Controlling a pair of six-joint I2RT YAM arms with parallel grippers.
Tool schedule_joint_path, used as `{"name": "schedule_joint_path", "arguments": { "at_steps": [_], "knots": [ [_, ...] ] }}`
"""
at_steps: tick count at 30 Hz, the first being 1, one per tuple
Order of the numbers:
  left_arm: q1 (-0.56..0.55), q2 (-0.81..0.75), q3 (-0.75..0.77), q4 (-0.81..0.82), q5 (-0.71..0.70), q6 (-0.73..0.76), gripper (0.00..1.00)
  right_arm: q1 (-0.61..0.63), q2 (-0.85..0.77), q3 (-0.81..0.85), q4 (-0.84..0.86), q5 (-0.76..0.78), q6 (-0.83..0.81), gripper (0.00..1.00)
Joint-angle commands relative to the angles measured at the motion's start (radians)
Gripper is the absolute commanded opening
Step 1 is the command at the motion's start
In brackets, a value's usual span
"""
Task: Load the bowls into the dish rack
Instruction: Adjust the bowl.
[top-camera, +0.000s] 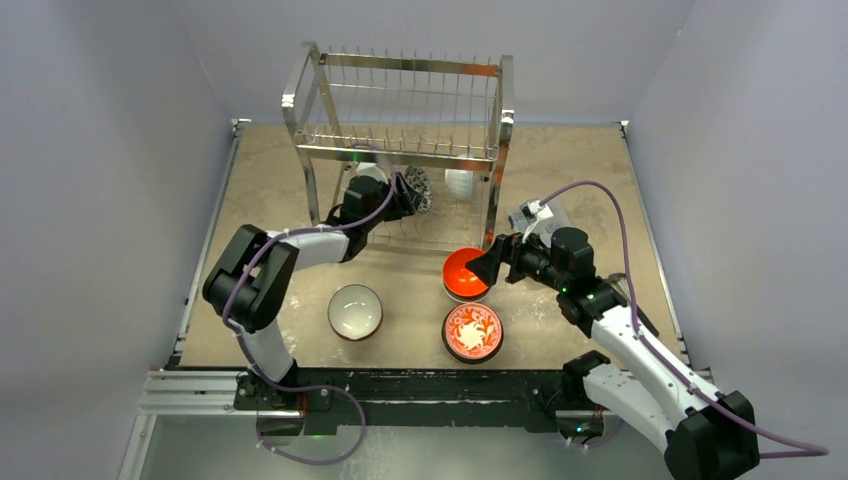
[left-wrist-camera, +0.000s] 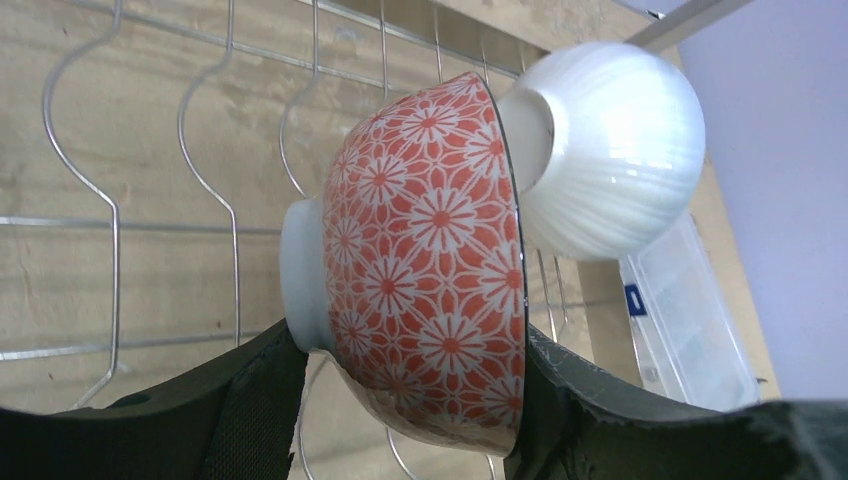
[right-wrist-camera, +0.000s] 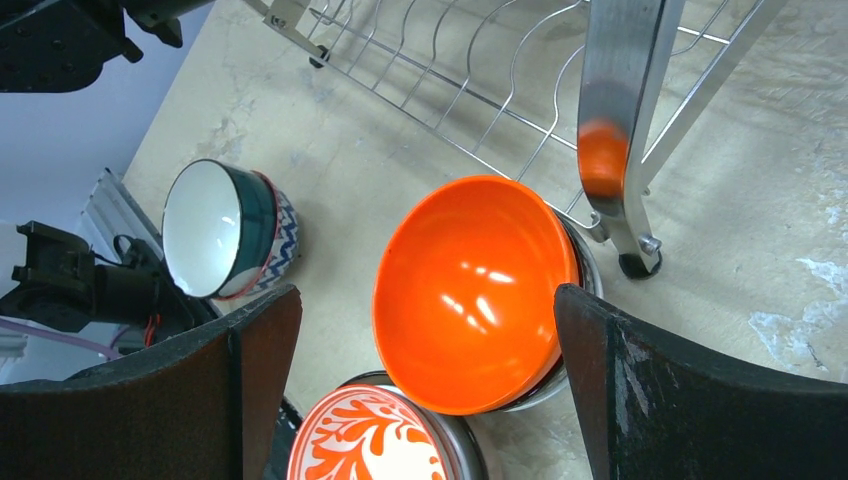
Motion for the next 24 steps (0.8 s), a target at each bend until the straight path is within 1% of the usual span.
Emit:
{"name": "schedule_joint_path", "arguments": {
  "at_steps": [1, 8, 16, 20, 24],
  "knots": [
    [0.004, 0.033, 0.098, 0.089, -0.075, 0.083, 0.00, 0.000, -0.014, 0.031, -0.002, 0.022, -0.026, 0.97],
    [0.005, 0.110, 0.192, 0.066, -0.128, 0.168, 0.00, 0.000, -0.006, 0.033, -0.005, 0.027, -0.035, 0.98],
    [-0.011, 0.168, 0.266, 0.035, -0.154, 0.247, 0.00, 0.000, 0.004, 0.036, -0.004, 0.025, -0.034, 0.97],
    [-0.052, 0.180, 0.286, 0.006, -0.261, 0.318, 0.00, 0.001, 0.004, 0.036, -0.007, 0.028, -0.037, 0.98],
    [-0.080, 0.189, 0.309, -0.052, -0.382, 0.335, 0.00, 0.000, 0.004, 0.035, -0.011, 0.027, -0.040, 0.97]
  ]
}}
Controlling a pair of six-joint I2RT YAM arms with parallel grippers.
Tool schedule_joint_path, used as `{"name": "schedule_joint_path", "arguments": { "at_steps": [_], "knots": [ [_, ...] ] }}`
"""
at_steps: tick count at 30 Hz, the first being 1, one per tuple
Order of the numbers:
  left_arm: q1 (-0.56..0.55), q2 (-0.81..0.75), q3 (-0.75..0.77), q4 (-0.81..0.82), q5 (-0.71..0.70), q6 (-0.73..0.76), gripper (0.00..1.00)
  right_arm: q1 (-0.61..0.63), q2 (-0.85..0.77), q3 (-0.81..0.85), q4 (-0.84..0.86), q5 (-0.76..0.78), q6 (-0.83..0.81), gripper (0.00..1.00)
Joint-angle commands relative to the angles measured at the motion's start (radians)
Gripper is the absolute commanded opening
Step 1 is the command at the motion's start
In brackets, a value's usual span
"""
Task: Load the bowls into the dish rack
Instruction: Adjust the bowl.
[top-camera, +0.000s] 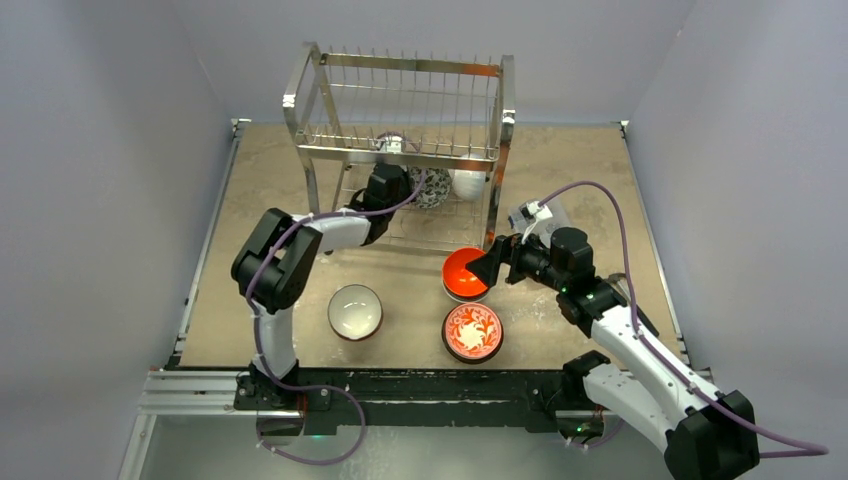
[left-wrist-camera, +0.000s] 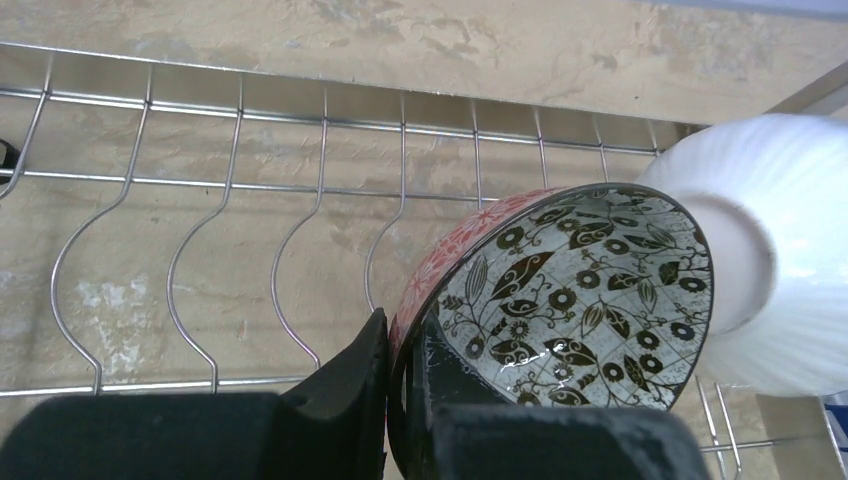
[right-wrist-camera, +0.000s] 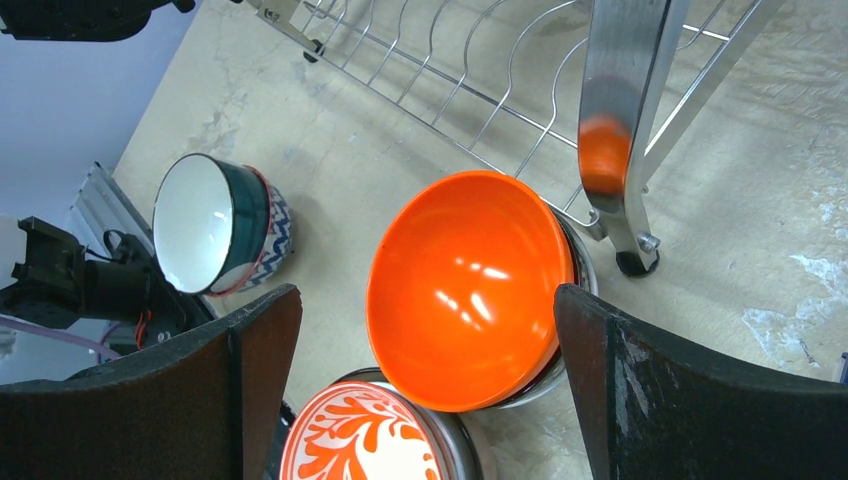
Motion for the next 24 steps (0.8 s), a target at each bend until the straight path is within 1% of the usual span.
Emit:
{"name": "schedule_joint_path", "arguments": {
  "at_steps": [1, 6, 9, 14, 18, 21, 24],
  "knots": [
    [-0.040, 0.003, 0.067, -0.010, -0.139, 0.050, 0.00, 0.000, 0.002, 0.037, 0.001, 0.020, -0.023, 0.98],
    [-0.041, -0.027, 0.062, -0.070, -0.221, 0.044, 0.00, -0.001, 0.006, 0.041, 0.000, 0.018, -0.025, 0.97],
    [-0.042, -0.088, -0.002, -0.080, -0.215, 0.034, 0.00, -0.001, 0.011, 0.039, 0.015, 0.007, -0.018, 0.98],
    [-0.061, -0.233, -0.139, -0.107, -0.163, -0.010, 0.00, 0.000, 0.038, 0.037, 0.063, -0.027, 0.000, 0.99],
    [-0.121, -0.367, -0.251, -0.129, -0.164, -0.045, 0.00, 0.001, 0.063, 0.036, 0.117, -0.057, 0.015, 0.99],
    [-0.166, -0.476, -0.317, -0.175, -0.191, -0.087, 0.00, -0.001, 0.082, 0.034, 0.145, -0.069, 0.025, 0.99],
    [-0.197, -0.559, -0.373, -0.182, -0.152, -0.120, 0.00, 0.000, 0.094, 0.026, 0.172, -0.086, 0.037, 0.99]
  ]
}}
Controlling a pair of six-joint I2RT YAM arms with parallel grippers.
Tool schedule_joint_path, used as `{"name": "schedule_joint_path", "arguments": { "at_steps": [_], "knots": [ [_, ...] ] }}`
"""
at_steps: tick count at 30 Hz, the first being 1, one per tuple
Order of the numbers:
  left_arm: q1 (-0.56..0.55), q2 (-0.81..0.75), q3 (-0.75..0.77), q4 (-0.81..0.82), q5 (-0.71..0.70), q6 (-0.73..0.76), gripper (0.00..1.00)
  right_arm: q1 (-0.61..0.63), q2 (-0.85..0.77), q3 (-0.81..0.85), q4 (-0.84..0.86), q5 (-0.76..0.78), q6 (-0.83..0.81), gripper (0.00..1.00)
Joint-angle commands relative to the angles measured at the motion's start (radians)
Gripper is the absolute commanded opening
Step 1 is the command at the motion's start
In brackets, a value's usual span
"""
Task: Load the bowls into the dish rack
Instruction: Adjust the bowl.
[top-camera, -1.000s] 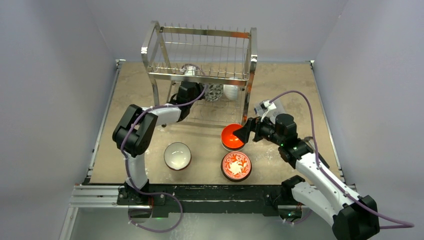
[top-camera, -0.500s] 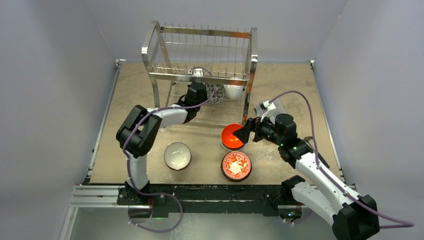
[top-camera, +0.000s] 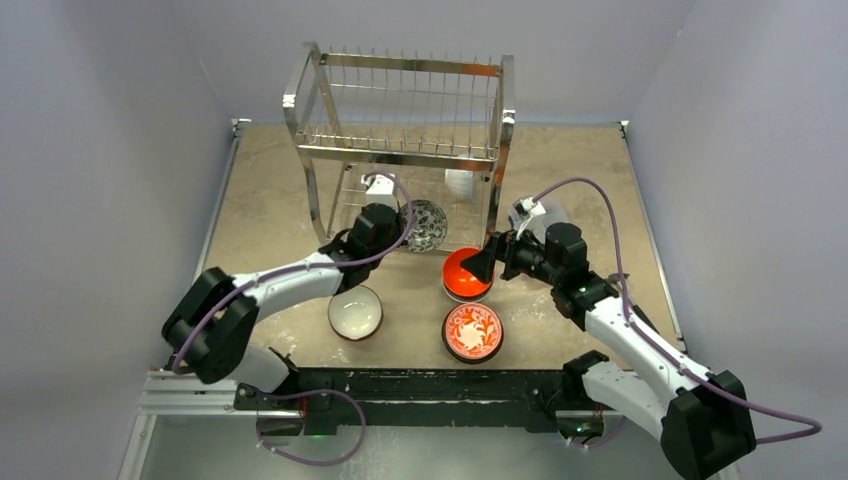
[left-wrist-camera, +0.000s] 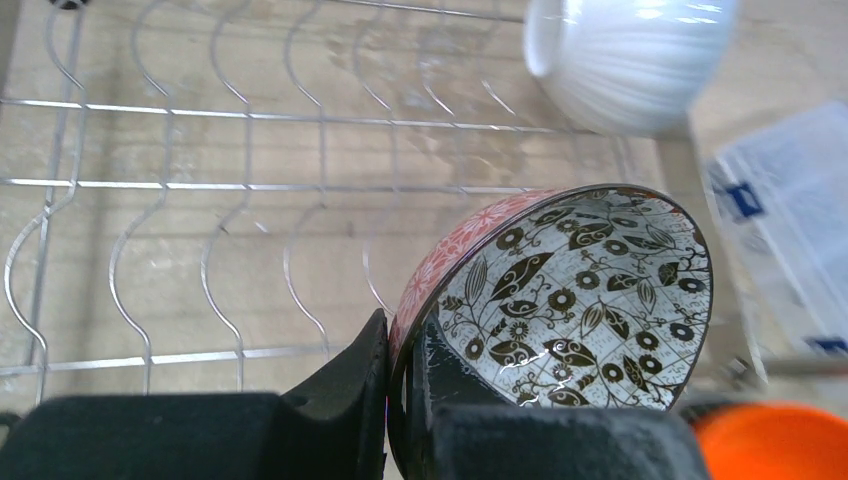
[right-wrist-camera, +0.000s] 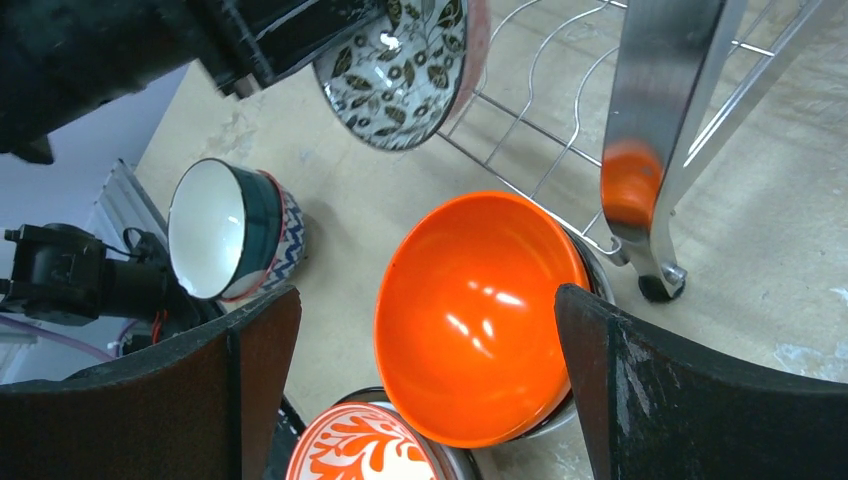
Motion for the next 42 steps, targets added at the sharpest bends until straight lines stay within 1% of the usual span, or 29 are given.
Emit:
{"name": "schedule_joint_path", "arguments": {
  "at_steps": [1, 4, 7, 11, 14, 15, 17, 20, 21, 23, 24, 26, 27, 28, 29, 30, 31, 33, 35, 37, 40, 42],
  "knots": [
    [-0.045, -0.140, -0.048, 0.025, 0.025, -0.082, 0.00, 0.002, 0.016, 0.025, 0.093, -0.051, 0.025, 0.99],
    [-0.103, -0.192, -0.065, -0.015, 0.024, -0.104, 0.00, 0.001, 0.028, 0.020, 0.114, -0.073, 0.036, 0.98],
    [-0.177, -0.232, -0.060, -0.058, -0.012, -0.113, 0.00, 0.000, 0.033, 0.014, 0.132, -0.099, 0.048, 0.97],
    [-0.262, -0.232, -0.024, -0.107, -0.020, -0.115, 0.00, 0.001, 0.037, -0.006, 0.174, -0.149, 0.060, 0.95],
    [-0.298, -0.233, 0.007, -0.132, -0.018, -0.127, 0.00, 0.002, 0.051, -0.010, 0.183, -0.163, 0.062, 0.90],
    [-0.306, -0.240, 0.010, -0.128, -0.012, -0.130, 0.00, 0.001, 0.055, -0.010, 0.184, -0.169, 0.060, 0.85],
    [-0.311, -0.255, 0.008, -0.121, -0.003, -0.141, 0.00, 0.000, 0.060, -0.011, 0.186, -0.177, 0.057, 0.72],
    [-0.312, -0.280, 0.008, -0.120, 0.015, -0.142, 0.00, 0.001, 0.056, -0.014, 0.195, -0.201, 0.049, 0.59],
    [-0.311, -0.287, 0.009, -0.120, 0.022, -0.145, 0.00, 0.002, 0.053, -0.016, 0.195, -0.200, 0.048, 0.56],
    [-0.311, -0.303, 0.007, -0.120, 0.042, -0.146, 0.00, 0.001, 0.046, -0.018, 0.194, -0.198, 0.046, 0.56],
    [-0.311, -0.308, 0.007, -0.122, 0.049, -0.146, 0.00, 0.001, 0.044, -0.019, 0.194, -0.196, 0.046, 0.52],
    [-0.311, -0.321, 0.002, -0.120, 0.066, -0.154, 0.00, 0.001, 0.043, -0.022, 0.195, -0.190, 0.044, 0.32],
    [-0.310, -0.327, 0.001, -0.119, 0.078, -0.157, 0.04, 0.001, 0.044, -0.023, 0.195, -0.189, 0.045, 0.20],
    [-0.310, -0.332, -0.001, -0.116, 0.098, -0.157, 0.12, 0.001, 0.042, -0.021, 0.195, -0.191, 0.047, 0.10],
    [-0.311, -0.337, -0.003, -0.112, 0.122, -0.152, 0.23, 0.001, 0.039, -0.020, 0.198, -0.194, 0.048, 0.03],
    [-0.312, -0.342, 0.000, -0.116, 0.147, -0.150, 0.33, 0.001, 0.033, -0.020, 0.200, -0.193, 0.051, 0.00],
    [-0.311, -0.346, 0.002, -0.119, 0.178, -0.151, 0.46, 0.001, 0.025, -0.020, 0.199, -0.185, 0.051, 0.00],
    [-0.310, -0.357, 0.001, -0.126, 0.218, -0.166, 0.70, 0.001, 0.003, -0.024, 0.194, -0.169, 0.046, 0.00],
    [-0.308, -0.366, -0.006, -0.136, 0.251, -0.179, 0.85, 0.000, -0.017, -0.028, 0.178, -0.161, 0.044, 0.00],
    [-0.294, -0.373, -0.012, -0.151, 0.291, -0.199, 0.93, 0.001, -0.034, -0.035, 0.170, -0.158, 0.047, 0.00],
    [-0.248, -0.384, -0.043, -0.133, 0.419, -0.251, 0.96, 0.000, -0.043, -0.039, 0.173, -0.158, 0.046, 0.00],
    [-0.201, -0.394, -0.087, -0.073, 0.537, -0.305, 0.97, -0.001, -0.040, -0.040, 0.176, -0.163, 0.043, 0.00]
  ]
}}
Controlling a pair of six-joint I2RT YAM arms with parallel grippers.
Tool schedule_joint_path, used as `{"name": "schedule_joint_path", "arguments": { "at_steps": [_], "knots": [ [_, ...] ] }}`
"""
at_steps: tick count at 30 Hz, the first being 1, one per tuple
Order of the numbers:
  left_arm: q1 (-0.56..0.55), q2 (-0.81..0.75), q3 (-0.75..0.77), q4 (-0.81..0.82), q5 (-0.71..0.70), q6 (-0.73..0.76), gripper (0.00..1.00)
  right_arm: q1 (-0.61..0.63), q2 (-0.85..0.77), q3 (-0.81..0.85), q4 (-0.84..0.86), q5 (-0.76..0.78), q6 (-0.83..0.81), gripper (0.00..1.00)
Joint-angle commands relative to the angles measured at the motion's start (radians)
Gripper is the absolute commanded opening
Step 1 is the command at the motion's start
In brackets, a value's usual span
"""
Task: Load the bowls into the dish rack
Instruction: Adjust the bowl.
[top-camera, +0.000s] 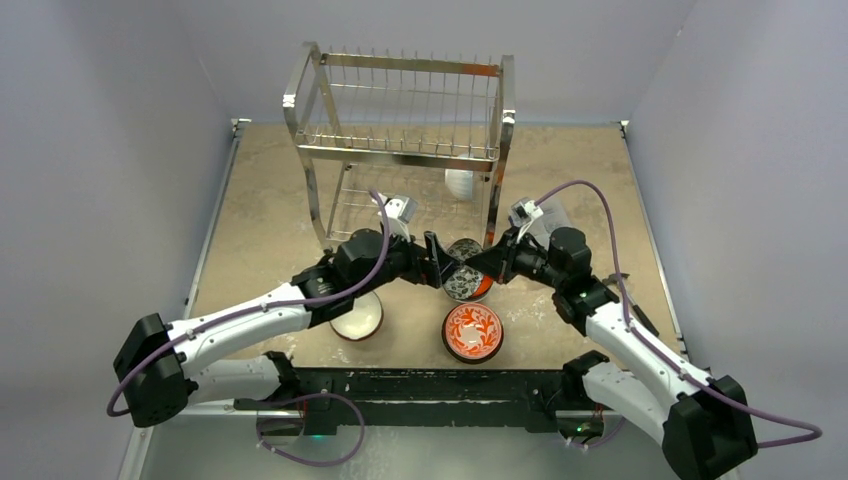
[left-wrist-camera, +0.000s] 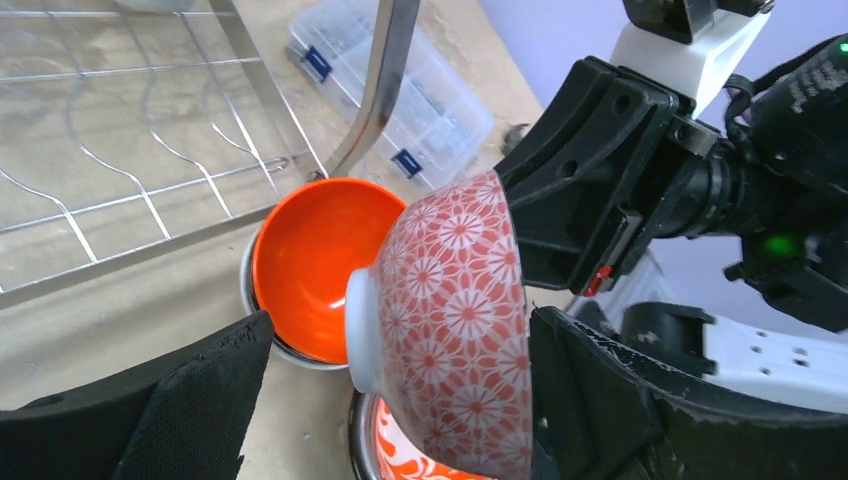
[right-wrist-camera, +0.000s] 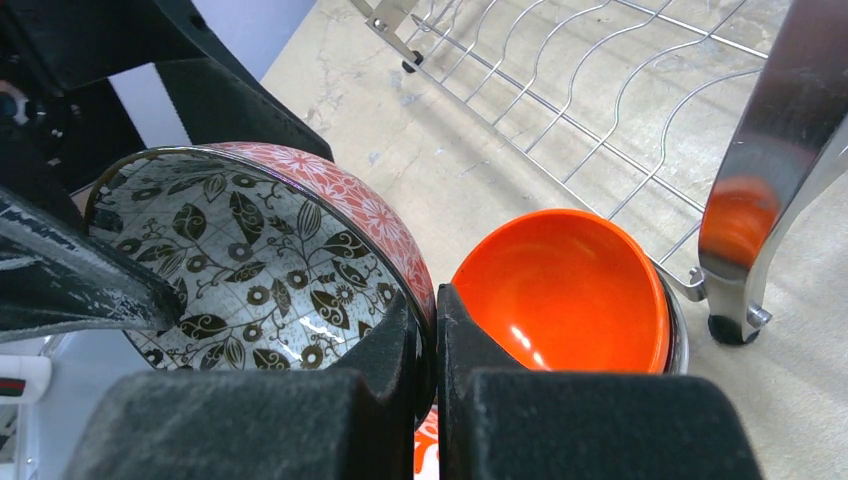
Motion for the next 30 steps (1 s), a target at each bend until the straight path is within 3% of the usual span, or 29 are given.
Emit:
{"name": "schedule_joint_path", "arguments": {
  "at_steps": [1, 4, 7, 15, 24, 27, 30],
  "knots": [
    [0.092, -0.041, -0.084, 0.116, 0.275, -0.132, 0.97, -0.001, -0.013, 0.002, 0.045, -0.035, -0.005, 0.00],
    [0.157, -0.042, -0.153, 0.242, 0.410, -0.219, 0.98, -0.001, -0.004, 0.008, 0.061, -0.044, -0.004, 0.00],
    [0.162, -0.024, -0.174, 0.293, 0.457, -0.232, 0.98, 0.000, 0.009, 0.011, 0.077, -0.061, 0.002, 0.00],
    [0.159, 0.069, -0.185, 0.434, 0.528, -0.283, 0.92, 0.000, 0.025, 0.015, 0.091, -0.075, 0.009, 0.00],
    [0.152, 0.110, -0.181, 0.473, 0.546, -0.285, 0.85, 0.000, 0.028, 0.016, 0.082, -0.073, 0.006, 0.00],
    [0.145, 0.120, -0.165, 0.444, 0.542, -0.269, 0.72, -0.001, 0.032, 0.022, 0.077, -0.067, 0.003, 0.00],
    [0.146, 0.122, -0.154, 0.416, 0.528, -0.255, 0.49, -0.001, 0.036, 0.028, 0.070, -0.057, -0.002, 0.00]
  ]
}}
